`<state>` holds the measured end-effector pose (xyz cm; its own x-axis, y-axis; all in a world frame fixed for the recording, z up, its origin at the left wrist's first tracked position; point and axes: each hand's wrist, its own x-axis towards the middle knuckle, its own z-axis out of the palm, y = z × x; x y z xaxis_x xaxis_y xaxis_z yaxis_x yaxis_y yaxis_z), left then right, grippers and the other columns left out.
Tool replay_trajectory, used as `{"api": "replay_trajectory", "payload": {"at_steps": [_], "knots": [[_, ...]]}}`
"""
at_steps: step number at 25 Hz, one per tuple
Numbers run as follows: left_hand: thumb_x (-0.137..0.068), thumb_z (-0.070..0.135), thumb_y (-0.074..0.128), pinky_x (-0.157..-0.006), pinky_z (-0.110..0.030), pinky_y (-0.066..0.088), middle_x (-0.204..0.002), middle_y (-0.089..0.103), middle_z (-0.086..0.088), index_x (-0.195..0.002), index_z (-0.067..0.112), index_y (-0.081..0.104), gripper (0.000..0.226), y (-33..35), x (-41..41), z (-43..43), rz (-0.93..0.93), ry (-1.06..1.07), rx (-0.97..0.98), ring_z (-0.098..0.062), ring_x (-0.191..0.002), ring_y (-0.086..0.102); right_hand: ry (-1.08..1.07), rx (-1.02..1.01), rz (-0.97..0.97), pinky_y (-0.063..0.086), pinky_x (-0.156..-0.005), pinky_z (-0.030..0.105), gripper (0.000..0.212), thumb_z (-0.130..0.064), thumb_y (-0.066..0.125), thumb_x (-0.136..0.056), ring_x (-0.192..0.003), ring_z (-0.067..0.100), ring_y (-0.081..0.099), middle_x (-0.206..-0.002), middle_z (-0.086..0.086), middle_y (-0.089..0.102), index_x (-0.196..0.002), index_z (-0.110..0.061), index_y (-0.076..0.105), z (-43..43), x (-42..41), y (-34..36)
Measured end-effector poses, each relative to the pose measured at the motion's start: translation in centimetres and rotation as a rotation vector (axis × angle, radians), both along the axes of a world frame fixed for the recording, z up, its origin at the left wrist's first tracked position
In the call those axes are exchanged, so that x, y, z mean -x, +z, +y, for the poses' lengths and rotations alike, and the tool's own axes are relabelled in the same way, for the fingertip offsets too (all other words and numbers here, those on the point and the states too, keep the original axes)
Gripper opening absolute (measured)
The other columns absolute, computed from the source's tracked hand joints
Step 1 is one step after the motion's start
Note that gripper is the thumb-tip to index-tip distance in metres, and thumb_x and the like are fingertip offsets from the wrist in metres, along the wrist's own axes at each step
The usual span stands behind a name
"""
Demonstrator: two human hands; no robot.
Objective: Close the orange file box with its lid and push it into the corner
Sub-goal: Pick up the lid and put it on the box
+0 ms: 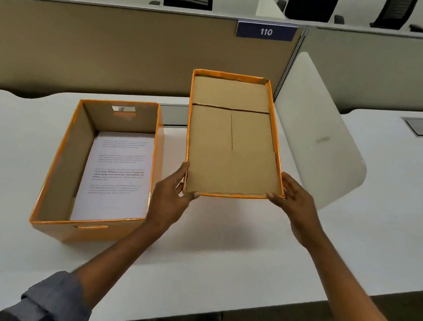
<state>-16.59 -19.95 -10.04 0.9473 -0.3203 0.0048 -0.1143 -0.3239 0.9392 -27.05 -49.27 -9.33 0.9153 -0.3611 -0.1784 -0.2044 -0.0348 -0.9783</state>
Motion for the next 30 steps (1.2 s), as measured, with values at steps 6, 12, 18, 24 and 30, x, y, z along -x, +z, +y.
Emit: {"api": "replay_trajectory", "payload": {"at_steps": [6,12,18,24,30], "knots": [[-0.086,0.026,0.073,-0.117,-0.043,0.037,-0.162,0.033,-0.006,-0.156,0.018,0.027,0.085,4.2,1.9,7.3,-0.363,-0.144,-0.202,-0.023,-0.148,0.033,-0.253,-0.467,-0.117,0.054,-0.101,0.041,0.049,0.001,0.062,-0.094,-0.118,0.029,0.067,-0.133,0.010,0.068,-0.141,-0.009,0.057,7.3,3.5,3.2],[-0.081,0.038,0.071,-0.124,-0.054,0.005,-0.167,0.010,-0.015,-0.157,0.007,0.016,0.099,8.5,2.4,6.8,-1.088,-0.377,-0.789,-0.033,-0.155,0.002,-0.161,-0.645,-0.149,0.062,-0.076,0.025,0.035,0.002,0.048,-0.097,-0.102,0.023,0.063,-0.117,0.008,0.067,-0.124,-0.013,0.064,16.2,3.6,6.4],[-0.087,-0.010,0.056,-0.121,-0.034,0.020,-0.158,0.037,-0.011,-0.154,0.010,0.029,0.075,10.0,2.4,7.2,-1.002,-0.220,-0.343,-0.021,-0.148,0.029,0.008,-0.739,-0.289,0.054,-0.104,0.045,0.068,-0.048,0.072,-0.086,-0.133,0.022,0.061,-0.144,0.004,0.063,-0.147,-0.021,0.054,17.8,3.0,9.2],[-0.092,0.033,0.066,-0.077,-0.005,0.051,-0.107,0.063,0.036,-0.116,0.046,0.057,0.029,12.1,5.2,5.2,-0.414,0.228,0.304,-0.001,-0.098,0.067,0.174,-0.618,0.078,0.046,-0.113,0.054,0.062,-0.052,0.056,-0.097,-0.139,0.030,0.053,-0.158,0.000,0.047,-0.153,-0.029,0.043,24.5,-0.4,5.3],[-0.082,0.057,0.069,-0.073,-0.013,0.055,-0.125,0.064,0.014,-0.134,0.034,0.046,0.061,11.8,3.7,9.6,-0.124,0.495,0.507,-0.003,-0.103,0.068,0.115,-0.578,-0.019,0.061,-0.088,0.036,0.059,-0.040,0.073,-0.085,-0.121,0.023,0.068,-0.137,-0.002,0.067,-0.139,-0.027,0.054,24.8,-2.7,3.5]]}}
